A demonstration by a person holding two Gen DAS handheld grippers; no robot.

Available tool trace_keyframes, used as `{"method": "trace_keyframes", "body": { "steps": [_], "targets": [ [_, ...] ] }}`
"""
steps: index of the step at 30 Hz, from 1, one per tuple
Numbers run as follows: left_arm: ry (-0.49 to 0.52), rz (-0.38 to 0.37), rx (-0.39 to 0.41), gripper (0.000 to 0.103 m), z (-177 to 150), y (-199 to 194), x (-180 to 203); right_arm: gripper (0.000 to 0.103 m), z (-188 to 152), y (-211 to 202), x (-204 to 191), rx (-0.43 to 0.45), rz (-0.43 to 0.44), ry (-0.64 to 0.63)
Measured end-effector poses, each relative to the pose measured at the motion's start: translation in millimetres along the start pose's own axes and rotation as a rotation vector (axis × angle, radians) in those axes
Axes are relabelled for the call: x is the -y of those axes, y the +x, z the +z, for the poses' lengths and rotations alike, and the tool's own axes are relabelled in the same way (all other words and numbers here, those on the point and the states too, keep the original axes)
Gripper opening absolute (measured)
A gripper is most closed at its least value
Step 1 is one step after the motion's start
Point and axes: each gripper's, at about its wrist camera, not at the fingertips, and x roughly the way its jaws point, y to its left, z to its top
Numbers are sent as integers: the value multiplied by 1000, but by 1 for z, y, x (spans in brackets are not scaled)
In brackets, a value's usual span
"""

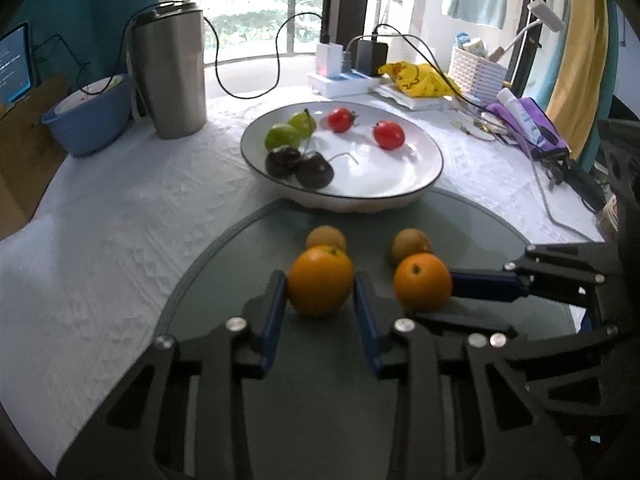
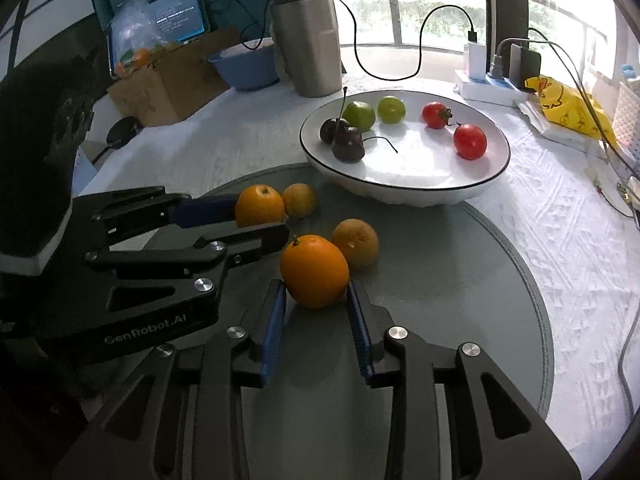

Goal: Organize fruits
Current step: 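Grasp an orange with the right gripper while the left grasps another orange, then carry the orange with the left gripper while the right carries its orange to the bowl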

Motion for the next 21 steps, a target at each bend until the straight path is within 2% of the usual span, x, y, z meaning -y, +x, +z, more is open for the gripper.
{"method": "trace_keyframes", "body": {
  "steps": [10,15,21],
  "targets": [
    [-9,-12,27,34,3,-13,1,29,3,-16,2,37,-3,-5],
    [-9,-12,43,34,7,-21,2,21,6,-22,4,51,-10,-7],
    [-8,-13,43,34,6,-23,4,21,6,-20,7,41,-7,2]
  ]
}}
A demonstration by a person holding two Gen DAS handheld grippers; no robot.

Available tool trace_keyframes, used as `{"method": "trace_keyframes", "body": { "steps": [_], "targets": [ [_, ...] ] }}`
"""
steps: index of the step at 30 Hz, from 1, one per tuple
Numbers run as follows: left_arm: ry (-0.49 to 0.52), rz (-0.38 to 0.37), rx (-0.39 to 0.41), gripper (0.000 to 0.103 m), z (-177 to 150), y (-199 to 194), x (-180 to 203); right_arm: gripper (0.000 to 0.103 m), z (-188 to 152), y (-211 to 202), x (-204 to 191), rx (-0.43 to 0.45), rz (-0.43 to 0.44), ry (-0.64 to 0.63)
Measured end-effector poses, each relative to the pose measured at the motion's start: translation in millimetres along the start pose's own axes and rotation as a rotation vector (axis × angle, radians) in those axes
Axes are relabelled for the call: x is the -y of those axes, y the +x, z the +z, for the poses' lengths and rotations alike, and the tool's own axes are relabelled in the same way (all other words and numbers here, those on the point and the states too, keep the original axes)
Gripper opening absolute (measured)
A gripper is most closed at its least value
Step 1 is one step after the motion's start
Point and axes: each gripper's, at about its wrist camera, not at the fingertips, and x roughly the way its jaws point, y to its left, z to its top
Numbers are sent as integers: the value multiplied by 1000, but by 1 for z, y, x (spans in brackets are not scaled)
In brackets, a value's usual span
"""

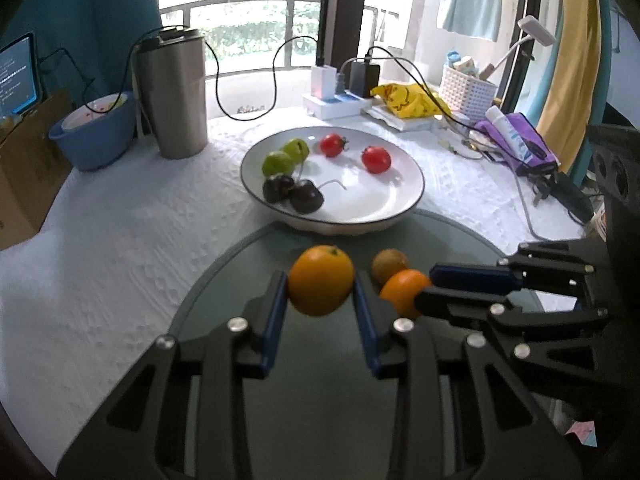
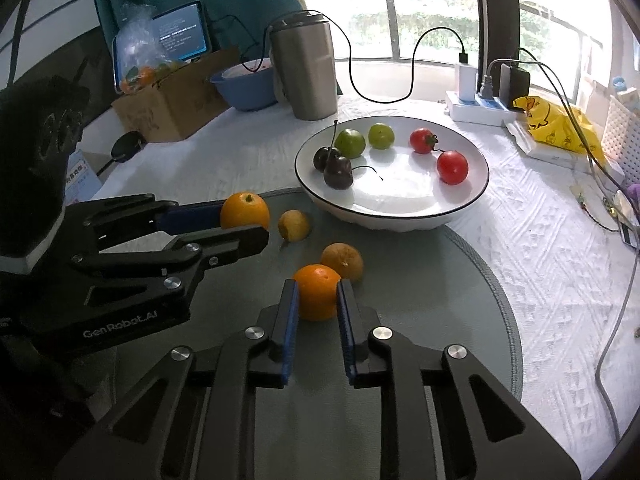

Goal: Organize fruits
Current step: 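Carry the orange with the left gripper while the right carries its orange to the bowl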

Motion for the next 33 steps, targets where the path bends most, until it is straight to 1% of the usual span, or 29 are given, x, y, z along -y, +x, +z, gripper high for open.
{"method": "trace_keyframes", "body": {
  "steps": [1,3,4,7,12,14,19,20,22,33],
  "targets": [
    [-2,-2,-2,34,-1,1,0,22,0,0,1,0,-1,4],
    [-6,-6,-6,34,-3,1,1,28,0,3,2,-7,-11,15],
    [-6,-9,-7,34,-3,1,1,34,0,6,3,-15,-10,25],
    [-8,-17,-11,34,-5,2,1,36,0,10,3,-21,6,34],
    [-22,-17,-16,34,-8,2,-6,37,2,19,1,-31,20,45],
    [-28,-12,-13,34,-8,1,-10,40,2,23,-1,-40,23,46],
    [-36,-10,-10,34,-9,0,-16,40,3,29,-5,-51,16,38],
    [-38,-11,-10,34,-10,0,-17,36,3,29,-5,-50,18,36],
    [-40,-13,-10,34,-10,0,-18,36,3,27,-4,-47,18,31],
    [-34,-14,23,34,3,-9,-15,36,15,-1,-2,15,13,15]
  ]
}}
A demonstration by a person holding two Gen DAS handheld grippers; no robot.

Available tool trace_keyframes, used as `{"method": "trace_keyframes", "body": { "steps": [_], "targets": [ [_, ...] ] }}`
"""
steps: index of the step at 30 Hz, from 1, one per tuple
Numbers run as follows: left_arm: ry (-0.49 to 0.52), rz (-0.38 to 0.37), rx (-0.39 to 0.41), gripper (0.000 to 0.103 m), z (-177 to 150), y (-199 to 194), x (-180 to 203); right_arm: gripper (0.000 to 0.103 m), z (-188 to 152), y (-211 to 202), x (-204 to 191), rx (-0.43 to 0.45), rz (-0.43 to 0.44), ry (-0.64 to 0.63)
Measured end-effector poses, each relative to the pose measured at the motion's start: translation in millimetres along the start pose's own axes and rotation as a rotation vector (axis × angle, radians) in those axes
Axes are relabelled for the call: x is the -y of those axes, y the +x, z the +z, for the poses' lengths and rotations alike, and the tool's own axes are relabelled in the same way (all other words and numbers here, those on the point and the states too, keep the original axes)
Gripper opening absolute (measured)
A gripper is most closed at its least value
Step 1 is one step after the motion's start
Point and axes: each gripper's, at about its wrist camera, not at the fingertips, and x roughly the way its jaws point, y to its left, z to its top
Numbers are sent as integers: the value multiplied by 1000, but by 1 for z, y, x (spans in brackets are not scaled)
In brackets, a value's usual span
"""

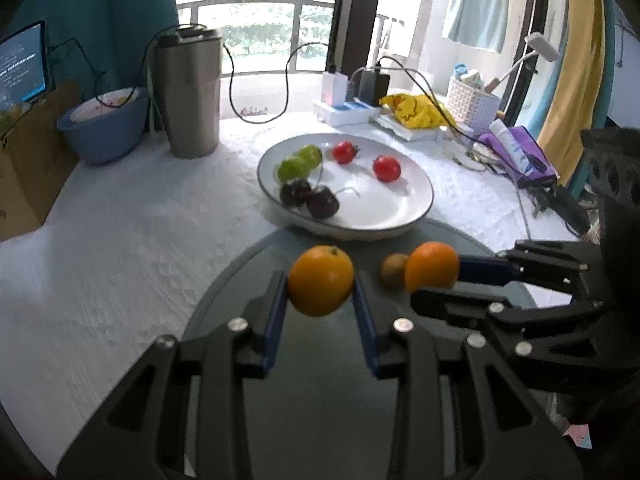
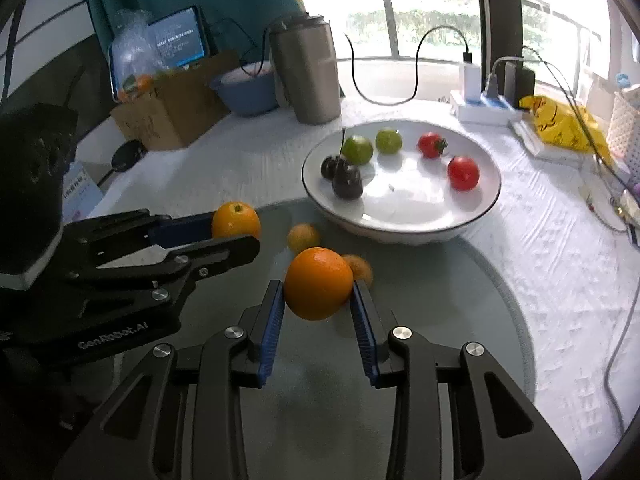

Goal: Organize fruits
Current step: 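Carry the orange with the left gripper while the right carries its orange to the bowl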

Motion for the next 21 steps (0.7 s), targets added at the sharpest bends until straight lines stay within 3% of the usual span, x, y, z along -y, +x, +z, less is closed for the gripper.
{"method": "trace_keyframes", "body": {
  "steps": [21],
  "targets": [
    [12,-17,13,34,39,19,13,36,33,-13,47,66,-34,34]
  ]
}}
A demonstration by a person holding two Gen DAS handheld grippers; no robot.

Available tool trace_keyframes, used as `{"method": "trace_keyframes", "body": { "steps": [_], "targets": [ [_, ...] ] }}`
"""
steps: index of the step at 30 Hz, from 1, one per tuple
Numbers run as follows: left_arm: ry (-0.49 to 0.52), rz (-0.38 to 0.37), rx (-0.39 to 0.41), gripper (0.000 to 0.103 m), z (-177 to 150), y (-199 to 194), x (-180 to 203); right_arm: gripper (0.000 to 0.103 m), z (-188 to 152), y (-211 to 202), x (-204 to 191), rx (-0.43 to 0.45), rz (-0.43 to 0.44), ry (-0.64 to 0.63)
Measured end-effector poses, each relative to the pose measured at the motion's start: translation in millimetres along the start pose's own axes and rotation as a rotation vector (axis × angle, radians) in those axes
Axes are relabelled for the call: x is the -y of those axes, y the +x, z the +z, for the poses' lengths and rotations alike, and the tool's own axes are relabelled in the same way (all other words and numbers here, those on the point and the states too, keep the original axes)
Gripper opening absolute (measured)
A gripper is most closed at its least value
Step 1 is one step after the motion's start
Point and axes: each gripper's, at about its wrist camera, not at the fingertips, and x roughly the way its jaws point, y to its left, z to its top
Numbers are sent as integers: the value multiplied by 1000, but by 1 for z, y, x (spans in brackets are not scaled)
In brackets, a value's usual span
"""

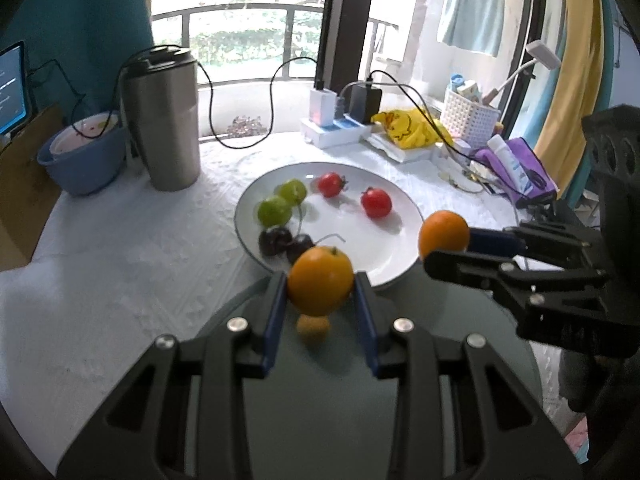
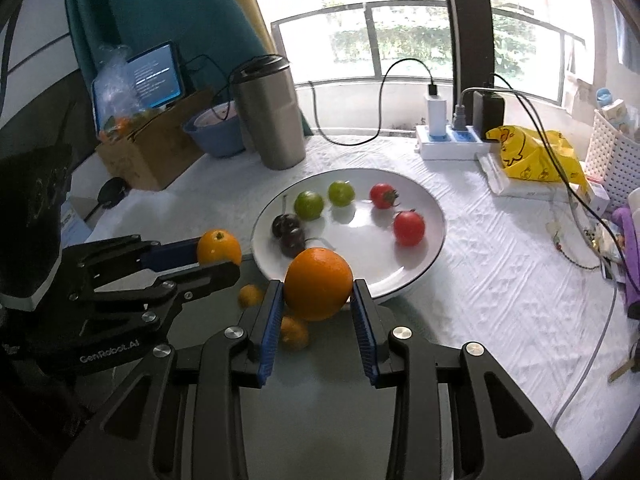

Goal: Organize fruits
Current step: 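Carry the orange with the left gripper while the right carries its orange to the bowl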

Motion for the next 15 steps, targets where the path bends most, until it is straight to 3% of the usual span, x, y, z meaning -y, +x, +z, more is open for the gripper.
{"method": "trace_keyframes", "body": {
  "steps": [15],
  "targets": [
    [-3,-10,-31,34,16,32,3,36,17,18,35,-2,-29,29]
  ]
}}
